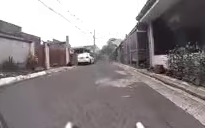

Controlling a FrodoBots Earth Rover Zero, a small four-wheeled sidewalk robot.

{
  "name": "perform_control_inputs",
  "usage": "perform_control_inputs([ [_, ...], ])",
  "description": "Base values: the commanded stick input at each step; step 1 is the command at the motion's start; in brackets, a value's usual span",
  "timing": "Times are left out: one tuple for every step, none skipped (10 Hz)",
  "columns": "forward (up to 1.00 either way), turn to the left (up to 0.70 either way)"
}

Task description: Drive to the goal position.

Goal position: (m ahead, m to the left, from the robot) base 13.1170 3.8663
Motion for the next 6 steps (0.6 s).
perform_control_inputs([
  [0.68,0.0],
  [0.68,0.0],
  [0.68,0.0],
  [0.68,0.0],
  [0.67,0.0],
  [0.68,0.0],
])
